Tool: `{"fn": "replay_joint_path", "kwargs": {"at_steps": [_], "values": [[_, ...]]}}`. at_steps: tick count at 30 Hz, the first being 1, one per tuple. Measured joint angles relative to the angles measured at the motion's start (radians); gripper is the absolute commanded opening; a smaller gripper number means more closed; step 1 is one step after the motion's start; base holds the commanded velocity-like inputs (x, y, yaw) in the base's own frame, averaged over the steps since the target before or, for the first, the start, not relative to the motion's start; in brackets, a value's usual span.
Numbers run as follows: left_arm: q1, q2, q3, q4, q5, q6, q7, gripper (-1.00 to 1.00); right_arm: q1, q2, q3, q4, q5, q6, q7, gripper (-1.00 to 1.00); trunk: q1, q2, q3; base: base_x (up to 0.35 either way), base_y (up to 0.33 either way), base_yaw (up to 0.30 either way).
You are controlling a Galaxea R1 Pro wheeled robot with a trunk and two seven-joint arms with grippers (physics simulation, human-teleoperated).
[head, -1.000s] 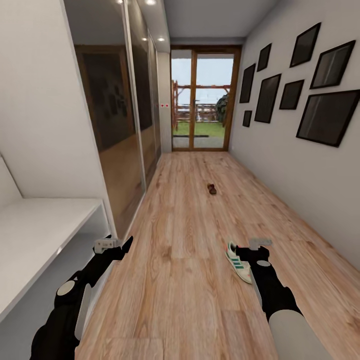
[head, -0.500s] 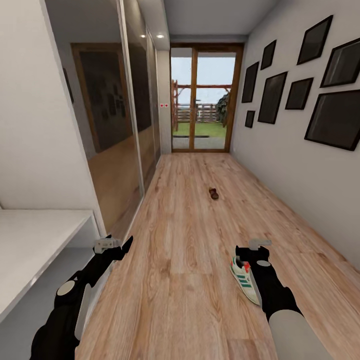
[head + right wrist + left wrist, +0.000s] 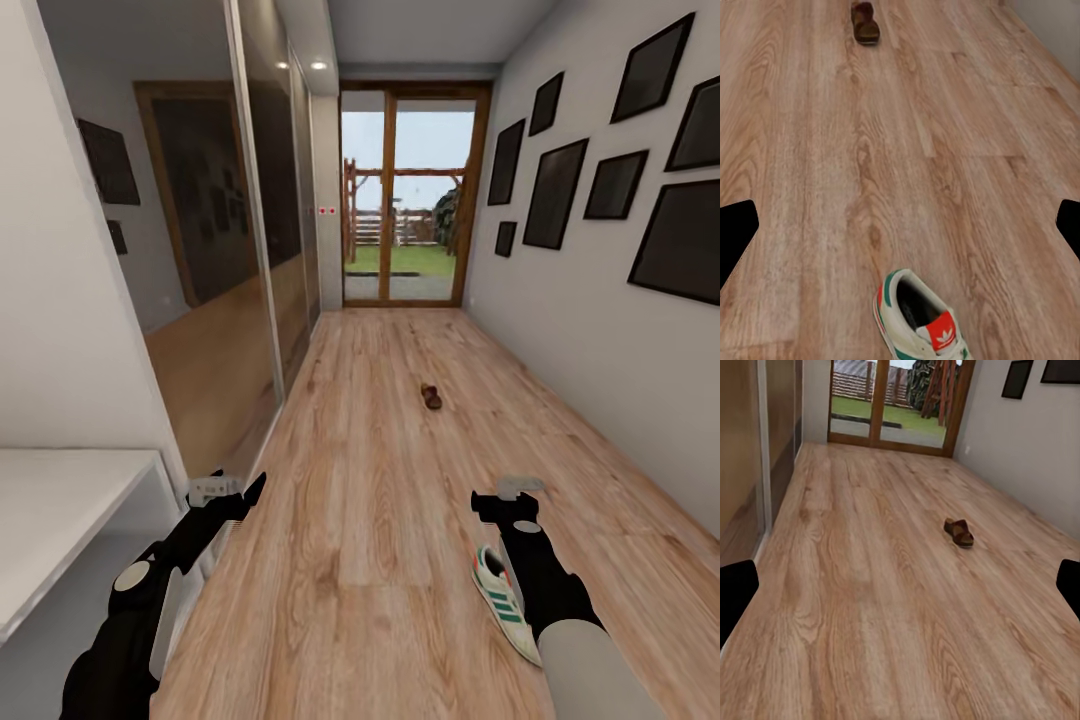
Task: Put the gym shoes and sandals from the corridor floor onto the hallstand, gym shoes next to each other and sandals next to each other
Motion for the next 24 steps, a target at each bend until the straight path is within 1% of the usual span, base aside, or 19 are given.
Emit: {"fn": "replay_joint_path", "kwargs": {"at_steps": [11, 13, 16, 20, 21, 24], "values": [[0.000, 0.000, -0.001, 0.000, -0.001, 0.000, -0.001, 1.00, 0.000, 0.000, 0.000, 0.000, 0.000, 0.000, 0.000, 1.00, 0.000, 0.000, 0.000, 0.344, 0.000, 0.000], [0.000, -0.001, -0.003, 0.004, -0.001, -0.001, -0.001, 1.00, 0.000, 0.000, 0.000, 0.000, 0.000, 0.001, 0.000, 1.00, 0.000, 0.000, 0.000, 0.221, 0.000, 0.000], [0.000, -0.002, -0.014, 0.038, -0.002, -0.001, 0.000, 1.00, 0.000, 0.000, 0.000, 0.000, 0.000, 0.001, 0.000, 1.00, 0.000, 0.000, 0.000, 0.085, 0.000, 0.000], [-0.003, -0.007, -0.064, 0.098, -0.002, -0.001, 0.000, 1.00, 0.000, 0.001, 0.001, 0.000, 0.000, 0.000, 0.000, 1.00, 0.001, 0.000, 0.000, 0.026, 0.000, 0.000], [-0.004, -0.013, -0.092, 0.122, -0.002, -0.001, 0.000, 1.00, 0.000, 0.001, 0.001, 0.000, 0.000, 0.000, 0.000, 1.00, 0.001, 0.000, 0.000, 0.012, 0.000, 0.000], [-0.007, -0.026, -0.140, 0.158, -0.002, 0.000, 0.001, 1.00, 0.000, 0.001, 0.001, 0.000, 0.000, 0.001, 0.000, 1.00, 0.001, 0.000, 0.000, 0.007, 0.000, 0.000]]}}
